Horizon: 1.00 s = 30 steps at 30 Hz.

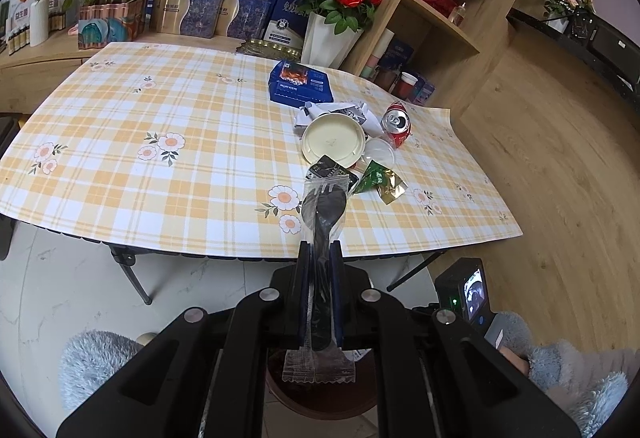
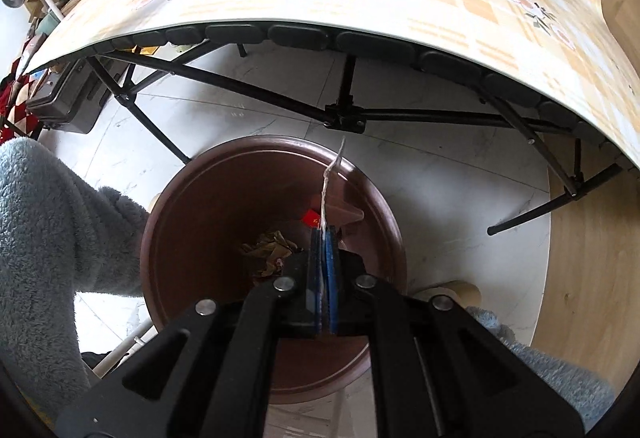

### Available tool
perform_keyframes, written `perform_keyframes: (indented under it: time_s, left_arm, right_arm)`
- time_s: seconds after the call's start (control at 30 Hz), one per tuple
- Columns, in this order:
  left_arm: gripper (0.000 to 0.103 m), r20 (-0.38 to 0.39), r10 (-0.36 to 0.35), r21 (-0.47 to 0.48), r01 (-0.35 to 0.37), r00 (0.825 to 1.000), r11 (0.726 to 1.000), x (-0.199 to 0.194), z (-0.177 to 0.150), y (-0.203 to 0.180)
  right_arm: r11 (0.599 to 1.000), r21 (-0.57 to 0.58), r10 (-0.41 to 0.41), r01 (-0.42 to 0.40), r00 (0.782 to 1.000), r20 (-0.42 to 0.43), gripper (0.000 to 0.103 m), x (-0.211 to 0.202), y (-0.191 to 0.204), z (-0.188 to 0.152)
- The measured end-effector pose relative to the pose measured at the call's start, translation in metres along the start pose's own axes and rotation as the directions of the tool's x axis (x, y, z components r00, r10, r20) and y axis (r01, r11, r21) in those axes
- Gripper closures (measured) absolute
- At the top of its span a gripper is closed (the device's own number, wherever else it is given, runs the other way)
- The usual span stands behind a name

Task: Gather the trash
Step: 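Drop the white leaflet into the bin with the right tool while the left tool holds the spoon, then carry the clear plastic spoon over the brown bin with the left tool and release it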

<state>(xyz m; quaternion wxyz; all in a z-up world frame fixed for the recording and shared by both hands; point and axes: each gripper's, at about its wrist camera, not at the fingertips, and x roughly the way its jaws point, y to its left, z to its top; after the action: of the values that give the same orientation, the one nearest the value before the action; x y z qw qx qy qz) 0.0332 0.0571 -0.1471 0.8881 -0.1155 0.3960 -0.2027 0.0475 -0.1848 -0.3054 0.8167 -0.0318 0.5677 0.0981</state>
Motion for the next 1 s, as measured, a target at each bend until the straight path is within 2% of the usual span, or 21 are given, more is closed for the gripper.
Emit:
perform_keyframes:
  time_s: [0.03,0.1,0.17,0.27,0.37,0.47,0.53,0.63,0.73,0.83,0.93,1.0]
  left_arm:
    - [0.093,-0.001,0.000,0.000,0.000,1.000,1.000,0.000,0.000,0.000]
    - [0.093,-0.002,0.000,-0.001,0.000,1.000,1.000,0.001,0.000,0.000]
    - [0.093,-0.004,0.000,-0.001,0.000,1.000,1.000,0.001,-0.001,0.000]
    - [0.093,-0.004,-0.001,0.000,0.001,1.000,1.000,0.002,-0.001,0.000]
    - [0.093,-0.011,-0.003,0.009,0.003,1.000,1.000,0.004,-0.003,0.000]
    - [0.093,-0.021,-0.011,0.043,0.012,1.000,0.999,0.009,-0.007,-0.004]
    - [0.093,-0.030,-0.025,0.074,0.027,0.999,0.997,0.013,-0.010,-0.008]
    - [0.093,-0.050,-0.062,0.135,0.069,0.997,0.988,0.023,-0.018,-0.017]
    - [0.093,-0.073,-0.102,0.211,0.115,0.992,0.971,0.033,-0.030,-0.029]
    - [0.093,-0.099,-0.127,0.313,0.152,0.987,0.938,0.048,-0.045,-0.044]
    - [0.093,-0.147,-0.137,0.362,0.182,0.980,0.914,0.068,-0.057,-0.054]
    - [0.093,-0.176,-0.136,0.380,0.195,0.975,0.904,0.082,-0.066,-0.059]
  right_arm:
    - [1.000,0.004,0.009,-0.009,1.000,0.003,0.095,-0.001,0.000,0.000]
    - [1.000,0.009,0.024,-0.024,1.000,0.016,0.077,-0.004,0.000,0.000]
    - [0.999,0.005,0.037,-0.038,0.998,0.043,0.050,-0.010,0.002,0.001]
    - [0.998,0.013,0.067,-0.068,0.994,0.085,0.029,-0.021,0.002,0.002]
    - [0.994,0.042,0.091,-0.097,0.986,0.137,0.013,-0.036,-0.003,0.004]
    - [0.990,0.064,0.107,-0.122,0.973,0.207,0.006,-0.056,-0.014,0.006]
    - [0.987,0.073,0.123,-0.147,0.956,0.265,0.006,-0.071,-0.024,0.006]
    - [0.986,0.087,0.105,-0.142,0.937,0.333,0.006,-0.090,-0.040,0.004]
    - [0.989,0.099,0.057,-0.105,0.915,0.399,0.006,-0.108,-0.056,-0.002]
    - [0.989,0.129,0.001,-0.068,0.890,0.457,0.006,-0.119,-0.068,-0.011]
    - [0.976,0.202,-0.027,-0.082,0.875,0.483,0.006,-0.121,-0.081,-0.023]
    - [0.964,0.253,-0.047,-0.087,0.876,0.480,0.006,-0.117,-0.089,-0.025]
